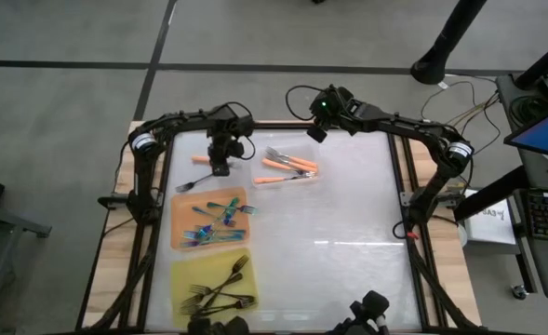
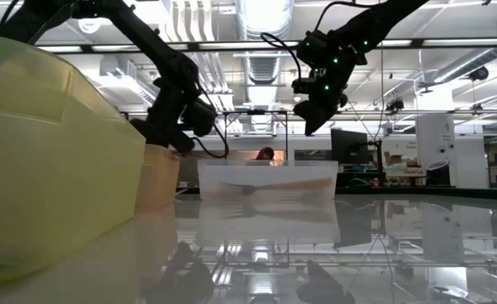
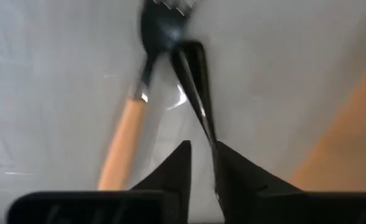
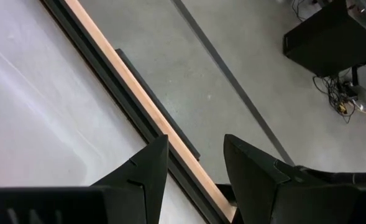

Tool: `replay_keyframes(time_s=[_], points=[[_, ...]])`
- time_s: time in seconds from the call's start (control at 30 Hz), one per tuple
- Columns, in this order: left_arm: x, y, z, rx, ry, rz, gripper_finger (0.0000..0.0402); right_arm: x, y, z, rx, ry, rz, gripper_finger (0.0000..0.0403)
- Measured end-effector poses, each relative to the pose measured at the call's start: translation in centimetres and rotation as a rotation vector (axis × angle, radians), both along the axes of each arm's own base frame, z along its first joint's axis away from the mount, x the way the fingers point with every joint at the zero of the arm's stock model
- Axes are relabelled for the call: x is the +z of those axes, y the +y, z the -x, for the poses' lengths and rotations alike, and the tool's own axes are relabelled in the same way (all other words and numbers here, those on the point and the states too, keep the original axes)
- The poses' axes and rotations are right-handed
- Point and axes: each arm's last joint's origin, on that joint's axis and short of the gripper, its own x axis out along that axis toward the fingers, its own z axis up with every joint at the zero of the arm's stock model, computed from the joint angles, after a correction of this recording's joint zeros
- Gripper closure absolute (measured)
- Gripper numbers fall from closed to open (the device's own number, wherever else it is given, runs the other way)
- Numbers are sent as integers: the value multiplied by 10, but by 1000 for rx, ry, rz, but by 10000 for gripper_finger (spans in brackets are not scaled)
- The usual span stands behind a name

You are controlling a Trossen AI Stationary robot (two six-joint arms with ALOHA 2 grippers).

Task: Sort silverware by color (type)
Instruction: Put the orange fork into the transparent bin

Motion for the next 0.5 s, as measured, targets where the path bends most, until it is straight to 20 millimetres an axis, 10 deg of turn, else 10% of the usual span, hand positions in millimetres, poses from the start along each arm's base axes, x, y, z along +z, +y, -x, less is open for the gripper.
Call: replay_keyframes(time_s=[0.5], points=[[-9, 8, -1, 190, -42, -97, 401, 0, 0, 0, 0, 0, 0, 255]])
